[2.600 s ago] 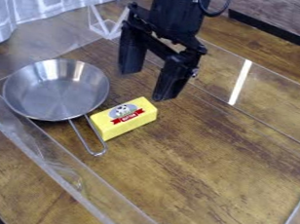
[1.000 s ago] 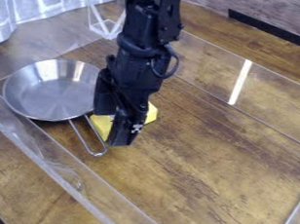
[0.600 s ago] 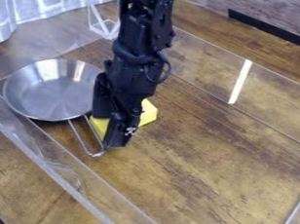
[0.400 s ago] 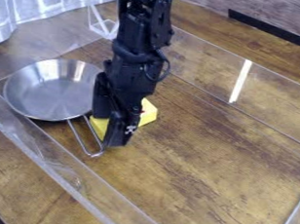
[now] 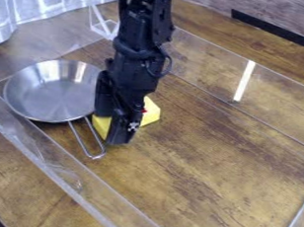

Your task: Put the yellow object in the silver pan

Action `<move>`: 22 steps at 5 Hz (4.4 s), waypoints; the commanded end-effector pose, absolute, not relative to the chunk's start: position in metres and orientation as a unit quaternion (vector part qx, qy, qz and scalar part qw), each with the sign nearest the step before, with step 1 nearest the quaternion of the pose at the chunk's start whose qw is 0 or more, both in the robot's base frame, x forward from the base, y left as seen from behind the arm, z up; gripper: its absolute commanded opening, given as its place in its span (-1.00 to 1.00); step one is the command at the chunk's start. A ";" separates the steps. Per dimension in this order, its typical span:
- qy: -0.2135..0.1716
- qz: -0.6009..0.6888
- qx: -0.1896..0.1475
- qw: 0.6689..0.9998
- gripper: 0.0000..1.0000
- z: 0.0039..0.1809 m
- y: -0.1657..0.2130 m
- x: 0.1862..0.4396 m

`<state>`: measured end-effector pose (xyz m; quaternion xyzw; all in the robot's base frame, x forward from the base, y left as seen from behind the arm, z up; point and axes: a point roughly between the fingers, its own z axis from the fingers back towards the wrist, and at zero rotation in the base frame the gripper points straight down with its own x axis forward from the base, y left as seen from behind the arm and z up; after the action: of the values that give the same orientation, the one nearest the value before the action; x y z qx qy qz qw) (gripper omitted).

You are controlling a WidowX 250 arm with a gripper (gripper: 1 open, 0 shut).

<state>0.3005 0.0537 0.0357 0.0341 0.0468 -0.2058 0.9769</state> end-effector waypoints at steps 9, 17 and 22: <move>0.051 -0.199 0.006 0.979 1.00 -0.026 0.085 0.324; 0.077 -0.185 0.002 0.980 -1.00 -0.026 0.092 0.334; 0.074 -0.156 0.025 0.985 -1.00 0.021 0.109 0.315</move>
<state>0.3213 0.0988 0.0178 0.0241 0.0713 -0.1728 0.9821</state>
